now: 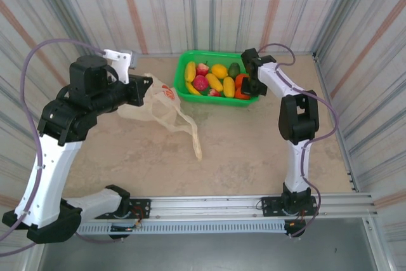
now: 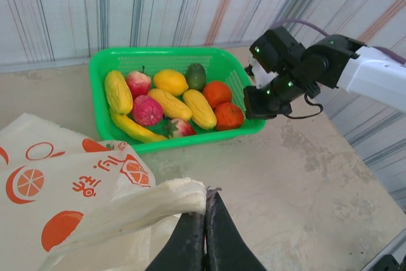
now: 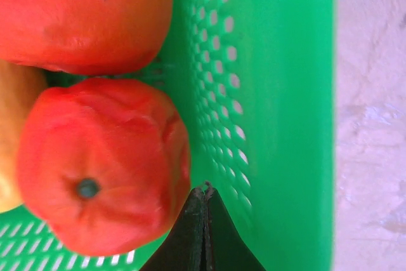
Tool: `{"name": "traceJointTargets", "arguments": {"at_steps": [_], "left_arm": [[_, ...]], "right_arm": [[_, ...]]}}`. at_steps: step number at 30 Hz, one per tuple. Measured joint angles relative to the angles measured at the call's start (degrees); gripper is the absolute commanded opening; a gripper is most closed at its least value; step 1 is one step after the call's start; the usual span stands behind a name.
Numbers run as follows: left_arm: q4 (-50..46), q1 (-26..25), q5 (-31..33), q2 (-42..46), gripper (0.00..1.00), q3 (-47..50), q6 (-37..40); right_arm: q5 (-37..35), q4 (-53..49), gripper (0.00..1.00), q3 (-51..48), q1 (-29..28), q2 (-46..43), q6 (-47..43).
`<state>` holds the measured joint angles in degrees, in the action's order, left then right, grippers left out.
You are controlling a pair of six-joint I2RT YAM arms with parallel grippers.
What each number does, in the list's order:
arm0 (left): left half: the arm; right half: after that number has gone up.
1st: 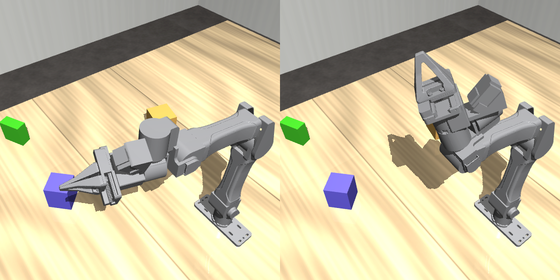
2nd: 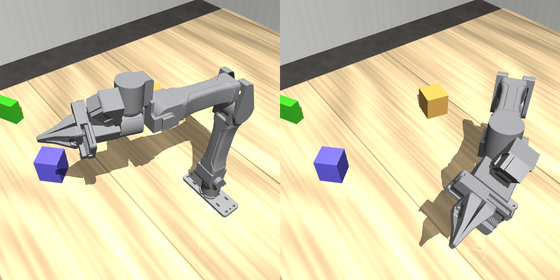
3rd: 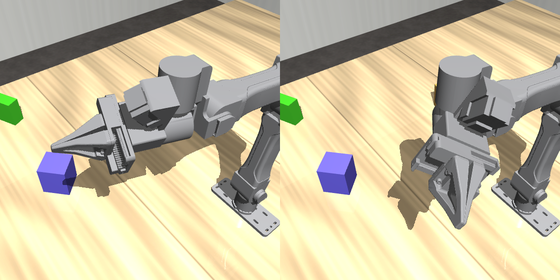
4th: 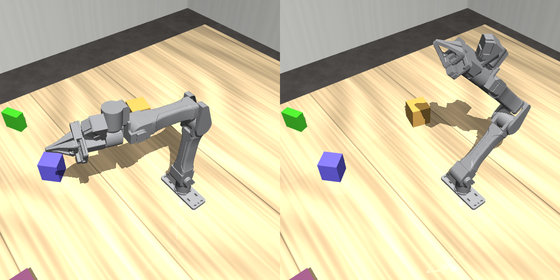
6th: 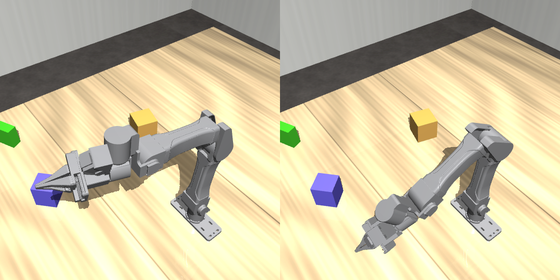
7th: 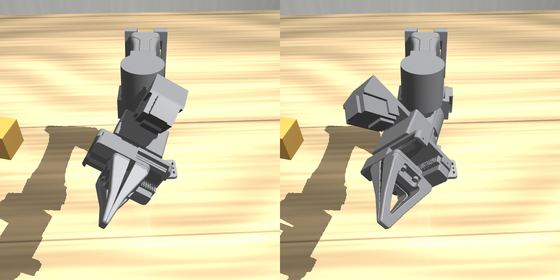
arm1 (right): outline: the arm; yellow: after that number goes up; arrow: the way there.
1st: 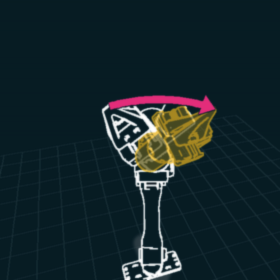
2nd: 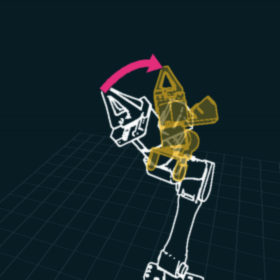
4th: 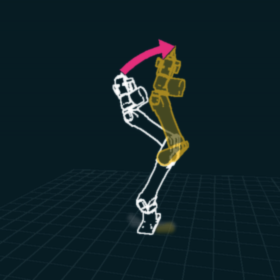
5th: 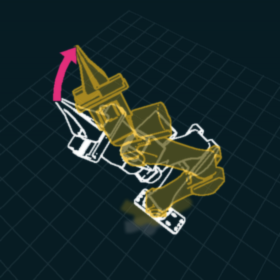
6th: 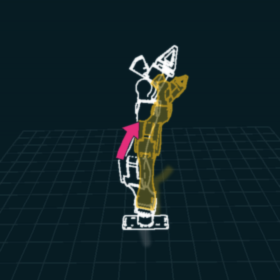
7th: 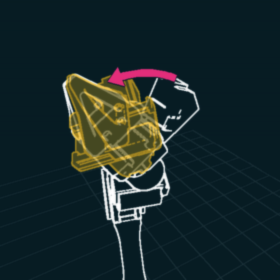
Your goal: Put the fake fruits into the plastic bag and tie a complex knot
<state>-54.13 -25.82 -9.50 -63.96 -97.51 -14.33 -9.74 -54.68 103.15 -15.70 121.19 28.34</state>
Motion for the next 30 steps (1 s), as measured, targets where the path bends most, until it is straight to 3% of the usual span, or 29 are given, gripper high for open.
{"name": "traceJointTargets", "arguments": {"at_steps": [6,12,14,18,21,24,26,27,29,30], "left_arm": [[0.5,-0.57,0.04,-0.22,0.0,-0.48,0.22],[1.38,-1.53,-0.22,-0.98,0.0,-0.74,0.2],[1.84,-1.97,-0.81,-1.64,0.0,-0.76,0.17],[2.64,-2.47,-3.06,-3.85,0.0,-1.16,0.2],[3.85,-2.49,-6.71,-5.51,0.0,-1.11,0.66],[5.16,-2.49,-12.41,-6.62,0.0,-0.37,0.85],[6.08,-2.43,-16.24,-6.78,0.0,1.31,0.81],[6.6,-2.4,-18.05,-6.75,0.0,2.43,0.7],[7.21,-2.29,-20.83,-6.71,0.0,4.33,0.46],[7.34,-2.23,-21.84,-6.71,0.0,5.14,0.37]], "right_arm": [[-2.75,0.61,0.0,-6.86,4.35,-2.86,-0.11],[-6.73,2.8,0.0,-20.44,11.3,-13.0,-0.11],[-7.23,3.45,0.09,-24.37,14.97,-17.38,0.09],[-8.66,3.23,0.37,-25.68,18.12,-24.26,0.76],[-5.49,5.07,0.57,-25.24,13.9,-28.76,-0.04],[0.2,7.02,0.66,-24.22,7.3,-30.88,-2.47],[3.72,8.11,0.73,-22.38,2.27,-30.27,-4.92],[5.49,8.48,0.83,-21.16,-0.07,-29.42,-6.03],[9.16,9.09,0.94,-18.32,-3.69,-27.23,-8.07],[11.17,9.55,0.95,-16.65,-4.81,-25.75,-9.07]]}}
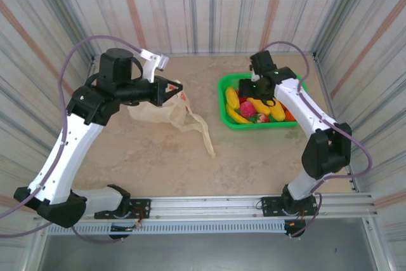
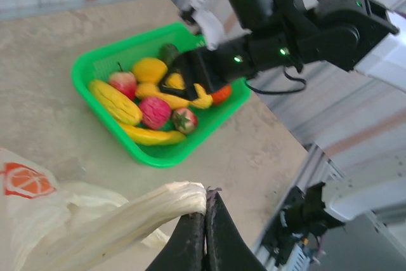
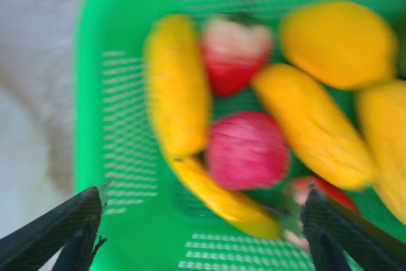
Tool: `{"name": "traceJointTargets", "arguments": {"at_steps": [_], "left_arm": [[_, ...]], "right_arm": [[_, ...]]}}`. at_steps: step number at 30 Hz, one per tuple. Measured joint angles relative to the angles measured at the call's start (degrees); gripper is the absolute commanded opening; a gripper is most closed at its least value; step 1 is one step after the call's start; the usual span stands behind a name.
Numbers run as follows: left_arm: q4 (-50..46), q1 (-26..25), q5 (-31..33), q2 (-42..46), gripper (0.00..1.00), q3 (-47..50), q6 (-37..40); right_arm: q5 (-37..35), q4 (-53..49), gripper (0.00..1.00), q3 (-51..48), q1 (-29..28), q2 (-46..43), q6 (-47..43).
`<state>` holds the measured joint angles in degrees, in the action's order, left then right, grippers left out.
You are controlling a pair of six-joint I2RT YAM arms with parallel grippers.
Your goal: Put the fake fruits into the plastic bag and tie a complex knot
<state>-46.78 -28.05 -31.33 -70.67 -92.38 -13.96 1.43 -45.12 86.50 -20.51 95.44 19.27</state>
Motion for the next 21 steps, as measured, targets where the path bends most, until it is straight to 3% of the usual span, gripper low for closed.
{"name": "traceJointTargets", "arguments": {"at_steps": [3,10,21], "left_arm": [[0.0,0.7,-1.97,0.76,0.0,1.7,0.02],[-0.79,1.11,-2.54,6.45,0.0,3.56,1.18],[-4.02,1.11,2.1,13.4,0.0,10.36,4.66]], "right_arm": [[4.68,0.5,0.92,4.74,-0.55,5.01,-1.64],[7.85,0.33,0.67,12.22,0.83,18.16,-3.5],[8.63,-1.81,0.71,17.42,1.16,27.91,-3.43]]}}
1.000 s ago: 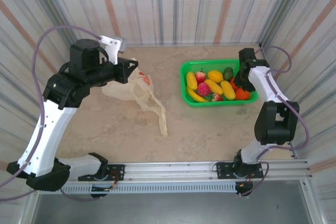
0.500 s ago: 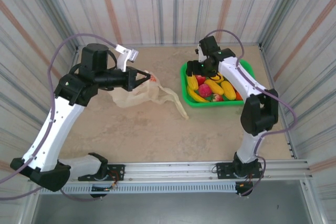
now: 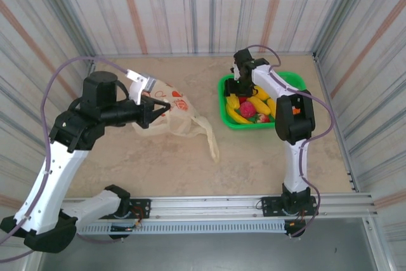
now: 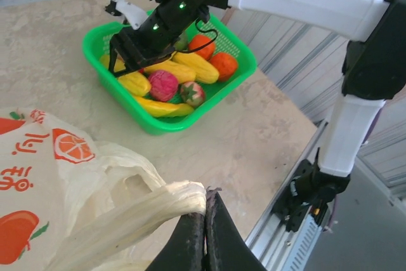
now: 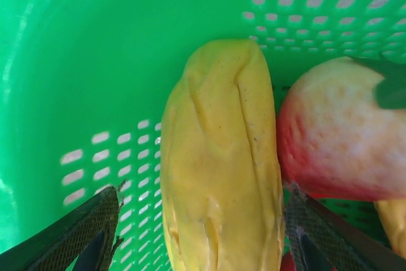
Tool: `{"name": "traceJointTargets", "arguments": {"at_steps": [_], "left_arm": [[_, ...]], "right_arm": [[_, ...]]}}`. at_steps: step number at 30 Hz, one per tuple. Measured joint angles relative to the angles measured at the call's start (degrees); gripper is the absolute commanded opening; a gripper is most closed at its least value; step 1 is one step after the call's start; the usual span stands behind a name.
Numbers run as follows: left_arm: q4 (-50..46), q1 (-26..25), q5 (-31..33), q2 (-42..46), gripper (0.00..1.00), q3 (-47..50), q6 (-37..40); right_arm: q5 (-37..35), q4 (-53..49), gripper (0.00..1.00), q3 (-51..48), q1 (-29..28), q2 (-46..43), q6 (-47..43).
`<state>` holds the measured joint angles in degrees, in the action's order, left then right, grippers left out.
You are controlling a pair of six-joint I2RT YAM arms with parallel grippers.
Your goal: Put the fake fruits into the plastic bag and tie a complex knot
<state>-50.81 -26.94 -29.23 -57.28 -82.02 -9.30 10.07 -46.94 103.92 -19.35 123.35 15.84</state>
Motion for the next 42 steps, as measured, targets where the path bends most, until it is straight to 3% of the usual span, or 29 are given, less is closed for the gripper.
{"name": "traceJointTargets", "arguments": {"at_steps": [4,8,13,18,24,30,37,42], "left_arm": [[-0.37,0.0,1.38,1.36,0.0,1.57,0.57],[-0.35,0.0,1.97,1.31,0.0,2.29,0.83],[-0.17,0.0,2.14,1.11,0.0,2.36,1.14],[0.61,0.0,2.05,0.59,0.0,2.43,1.09],[1.07,0.0,2.12,0.59,0.0,2.45,1.14],[0.96,0.0,2.82,1.4,0.0,3.04,1.57],[0.92,0.0,3.85,2.99,0.0,4.0,2.05],[0.94,0.0,3.85,3.1,0.0,4.09,2.25]], "right_arm": [[-0.09,-0.52,0.65,0.13,-0.13,1.6,0.07],[0.13,-0.5,0.48,-0.22,-0.13,2.1,0.31],[0.28,1.79,0.42,-4.11,-0.02,-0.66,0.42],[0.24,3.91,0.35,-10.03,-0.07,-9.33,0.44],[2.93,10.05,0.34,-17.7,-1.38,-27.39,0.59],[13.16,15.82,0.33,-21.97,-10.54,-37.59,-0.81],[20.09,16.61,0.32,-25.55,-24.83,-37.64,-4.2],[21.7,18.8,0.31,-30.38,-27.82,-36.74,-4.35]]}}
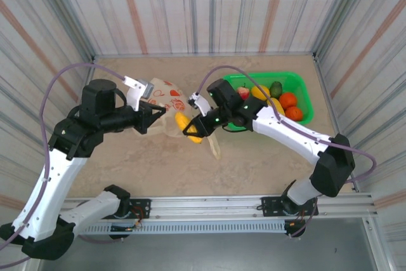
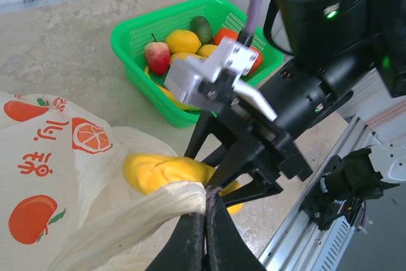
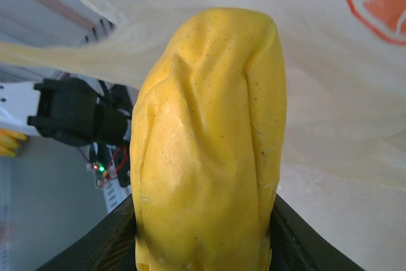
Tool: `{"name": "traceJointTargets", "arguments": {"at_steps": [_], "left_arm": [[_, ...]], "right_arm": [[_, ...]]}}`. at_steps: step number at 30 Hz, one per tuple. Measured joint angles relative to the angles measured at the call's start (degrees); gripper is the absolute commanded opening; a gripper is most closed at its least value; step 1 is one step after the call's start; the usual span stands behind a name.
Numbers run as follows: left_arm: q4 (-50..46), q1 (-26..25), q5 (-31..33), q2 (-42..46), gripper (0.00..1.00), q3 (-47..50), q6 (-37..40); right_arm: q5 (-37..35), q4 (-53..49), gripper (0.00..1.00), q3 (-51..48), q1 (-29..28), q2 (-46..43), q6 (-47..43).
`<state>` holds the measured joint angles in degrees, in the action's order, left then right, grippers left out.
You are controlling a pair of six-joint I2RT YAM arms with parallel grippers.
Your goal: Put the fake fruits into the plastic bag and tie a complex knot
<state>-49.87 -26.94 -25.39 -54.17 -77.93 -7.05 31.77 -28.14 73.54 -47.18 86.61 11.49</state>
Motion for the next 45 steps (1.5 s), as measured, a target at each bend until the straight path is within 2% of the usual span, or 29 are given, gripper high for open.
{"name": "traceJointTargets", "arguments": {"at_steps": [11,17,21,23,28,32,35,37,39,41,43,45], "left_arm": [[0.2,-0.2,-0.9,0.59,0.0,0.52,0.96],[0.15,-2.47,-3.52,1.66,0.0,1.42,3.23],[-0.26,-4.48,-5.07,2.47,0.0,1.57,5.31],[-0.66,-5.11,-6.16,2.86,0.0,1.57,5.84],[-2.4,-5.29,-5.53,4.98,0.0,-0.74,6.91],[-4.07,-5.51,1.09,5.75,0.0,-7.96,7.61],[-4.83,-6.38,6.82,6.56,0.0,-10.27,8.24],[-5.84,-6.75,10.14,6.84,0.0,-10.4,8.68],[-5.88,-6.95,12.61,6.51,0.0,-10.14,9.03],[-5.55,-6.95,14.38,6.45,0.0,-8.7,9.27],[-5.62,-6.93,15.02,6.23,0.0,-6.62,9.27],[-5.62,-6.73,14.75,5.4,0.0,-4.48,9.22]], "right_arm": [[1.44,3.15,0.32,-1.4,-0.37,5.2,0.26],[5.14,3.08,0.34,12.74,2.14,18.67,4.0],[5.57,4.33,0.37,23.71,3.8,27.43,11.3],[2.25,4.24,0.33,28.3,4.31,30.84,15.78],[-11.89,2.03,0.35,31.91,5.49,34.16,24.3],[-23.78,-1.86,0.34,31.98,6.43,34.25,26.95],[-29.92,-4.11,0.36,32.0,6.71,34.23,27.08],[-32.59,-4.61,0.44,31.8,6.54,33.81,26.91],[-34.21,-4.52,0.66,30.82,5.92,32.96,26.1],[-34.75,-4.13,0.83,29.11,5.33,31.74,24.39],[-34.16,-3.65,0.91,26.88,4.59,30.08,22.27],[-32.79,-3.19,0.92,24.96,3.41,28.41,20.7]]}}
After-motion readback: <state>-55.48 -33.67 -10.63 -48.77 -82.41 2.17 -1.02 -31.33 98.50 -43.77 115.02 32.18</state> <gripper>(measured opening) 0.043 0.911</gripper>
